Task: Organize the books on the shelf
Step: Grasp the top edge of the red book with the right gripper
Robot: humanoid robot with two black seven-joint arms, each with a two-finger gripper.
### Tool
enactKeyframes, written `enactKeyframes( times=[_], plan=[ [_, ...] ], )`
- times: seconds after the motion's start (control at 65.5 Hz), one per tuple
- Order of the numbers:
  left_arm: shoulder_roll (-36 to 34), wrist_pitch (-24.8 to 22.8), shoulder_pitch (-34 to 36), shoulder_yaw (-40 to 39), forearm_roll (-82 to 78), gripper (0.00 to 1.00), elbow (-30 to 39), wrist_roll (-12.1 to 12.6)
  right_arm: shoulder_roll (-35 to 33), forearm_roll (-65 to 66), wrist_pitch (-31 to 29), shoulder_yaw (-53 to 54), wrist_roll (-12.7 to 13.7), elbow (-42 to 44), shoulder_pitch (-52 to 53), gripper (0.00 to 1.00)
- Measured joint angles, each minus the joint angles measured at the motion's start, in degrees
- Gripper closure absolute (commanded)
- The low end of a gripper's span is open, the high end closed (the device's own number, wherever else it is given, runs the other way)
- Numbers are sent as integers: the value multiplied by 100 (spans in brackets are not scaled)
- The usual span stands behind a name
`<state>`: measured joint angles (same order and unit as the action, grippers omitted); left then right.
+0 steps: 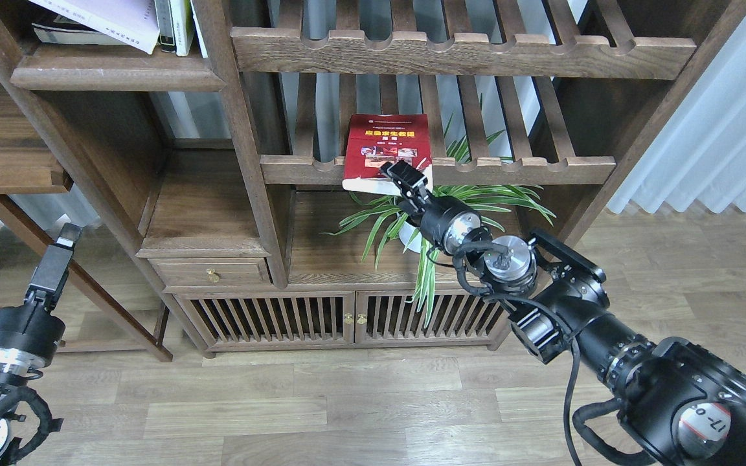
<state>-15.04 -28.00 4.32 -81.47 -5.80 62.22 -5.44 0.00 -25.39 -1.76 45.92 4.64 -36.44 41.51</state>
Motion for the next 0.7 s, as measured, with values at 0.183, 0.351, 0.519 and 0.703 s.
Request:
enactKeyframes(
  times=[0.183,0.351,0.519,0.703],
  plan=[
    [0,0,-1,-53,0,1,1,0,0,0,1,65,-4,31,13,24],
    [-8,0,-1,-83,0,1,2,0,0,0,15,65,60,32,15,40],
    [-8,0,-1,-154,0,1,10,-1,0,-1,18,59,89,42,16,49],
    [-16,0,-15,-239,4,1,8,-7,0,-2,16,53,90,99,16,72]
  ],
)
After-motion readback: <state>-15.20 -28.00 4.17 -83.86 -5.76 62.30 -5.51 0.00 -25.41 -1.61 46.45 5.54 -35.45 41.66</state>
